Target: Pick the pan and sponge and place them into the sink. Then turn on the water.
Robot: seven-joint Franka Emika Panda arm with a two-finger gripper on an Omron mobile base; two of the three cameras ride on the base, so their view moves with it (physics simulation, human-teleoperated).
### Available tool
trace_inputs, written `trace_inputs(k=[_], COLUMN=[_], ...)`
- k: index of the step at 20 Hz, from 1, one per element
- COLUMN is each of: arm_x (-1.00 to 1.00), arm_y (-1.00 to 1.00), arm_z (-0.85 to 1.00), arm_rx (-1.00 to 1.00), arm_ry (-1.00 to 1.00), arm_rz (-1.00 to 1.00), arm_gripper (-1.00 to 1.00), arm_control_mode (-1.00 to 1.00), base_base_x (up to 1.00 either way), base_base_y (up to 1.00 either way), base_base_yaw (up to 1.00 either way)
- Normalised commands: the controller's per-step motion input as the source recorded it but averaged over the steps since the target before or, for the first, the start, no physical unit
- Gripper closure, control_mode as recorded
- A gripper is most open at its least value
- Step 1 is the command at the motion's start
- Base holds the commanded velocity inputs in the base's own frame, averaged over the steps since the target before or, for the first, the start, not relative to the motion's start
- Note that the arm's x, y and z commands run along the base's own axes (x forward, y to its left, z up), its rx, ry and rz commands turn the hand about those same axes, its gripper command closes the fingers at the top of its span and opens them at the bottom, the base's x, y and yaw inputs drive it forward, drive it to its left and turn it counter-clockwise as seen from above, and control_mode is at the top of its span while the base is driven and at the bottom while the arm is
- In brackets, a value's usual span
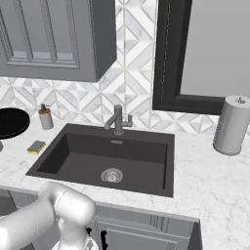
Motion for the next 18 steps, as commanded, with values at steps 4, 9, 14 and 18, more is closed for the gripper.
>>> trace_inputs(k=[4,9,14,18], arm_x=[-0.72,-0.43,-0.22,-0.04], arm_y=[-0.47,-0.83,-0.91,-0.86], arm_z=[0.44,0.28,0.04,0.05], arm_rx=[0.00,0.00,0.00,0.01], arm_ry=[0.00,0.00,0.00,0.01], arm_rz=[-0.23,-0.23,-0.22,-0.16], arm_gripper=[1.00,1.00,1.00,1.00], arm_control_mode=[-1.00,-1.00,-1.00,-1.00], base_base_x=[0.00,0.00,0.00,0.00], base_base_y=[0.00,0.00,0.00,0.00], base_base_yaw=[0.00,0.00,0.00,0.00])
